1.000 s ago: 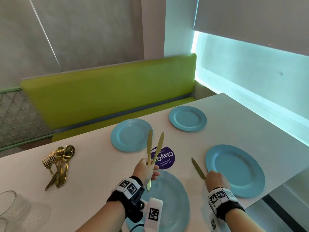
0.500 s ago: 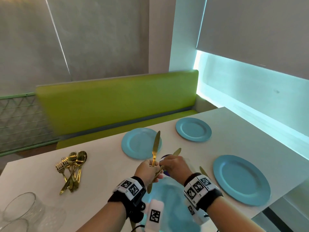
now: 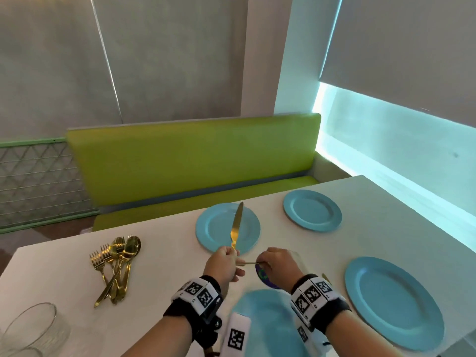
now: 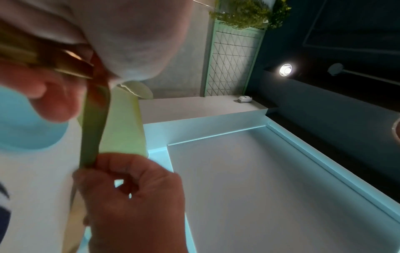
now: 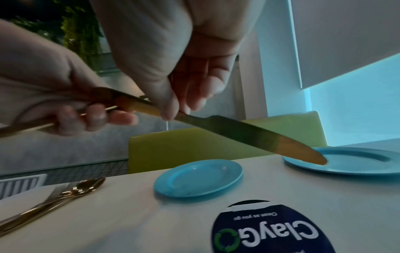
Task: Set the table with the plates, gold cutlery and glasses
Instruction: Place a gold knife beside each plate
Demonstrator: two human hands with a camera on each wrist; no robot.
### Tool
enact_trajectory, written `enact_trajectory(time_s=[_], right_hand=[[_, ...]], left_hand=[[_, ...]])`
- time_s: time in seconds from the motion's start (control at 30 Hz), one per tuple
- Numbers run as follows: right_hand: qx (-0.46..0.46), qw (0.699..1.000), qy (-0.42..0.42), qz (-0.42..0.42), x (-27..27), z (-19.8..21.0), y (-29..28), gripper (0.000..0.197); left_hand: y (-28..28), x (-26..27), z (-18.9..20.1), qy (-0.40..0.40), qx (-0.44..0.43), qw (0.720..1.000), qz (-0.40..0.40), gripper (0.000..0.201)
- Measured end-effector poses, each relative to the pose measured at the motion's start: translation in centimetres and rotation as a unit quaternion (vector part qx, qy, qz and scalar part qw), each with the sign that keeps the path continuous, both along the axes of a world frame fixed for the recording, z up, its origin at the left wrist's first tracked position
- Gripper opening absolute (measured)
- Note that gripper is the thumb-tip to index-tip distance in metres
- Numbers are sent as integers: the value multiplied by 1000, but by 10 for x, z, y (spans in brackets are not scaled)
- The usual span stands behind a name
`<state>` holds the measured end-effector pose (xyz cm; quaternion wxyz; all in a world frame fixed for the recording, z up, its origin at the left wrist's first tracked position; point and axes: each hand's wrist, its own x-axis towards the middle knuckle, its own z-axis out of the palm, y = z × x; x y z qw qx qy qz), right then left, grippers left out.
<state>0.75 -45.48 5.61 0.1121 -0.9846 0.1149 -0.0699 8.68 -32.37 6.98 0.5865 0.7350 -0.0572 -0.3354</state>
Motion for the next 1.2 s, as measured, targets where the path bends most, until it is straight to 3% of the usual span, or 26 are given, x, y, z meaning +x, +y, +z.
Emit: enact_trajectory(time_s=[0.17,0.47,0.83,1.2], right_hand=[[-17,979,149,-134,35,5,-64,32],[29,935,210,-285,129,-26,-149,28],[43,921,218,-321,184,-69,-189,25],[39,921,206,-328,211,-80,-195,34]], left_hand=[[-22,40,-5,-32,23,997,62,17],[-61,97,-25,-56,57,994,70,15],[-74,140,-50,-49,78,990,108,21],[-71,147,-61,-38,82,989,118,15]])
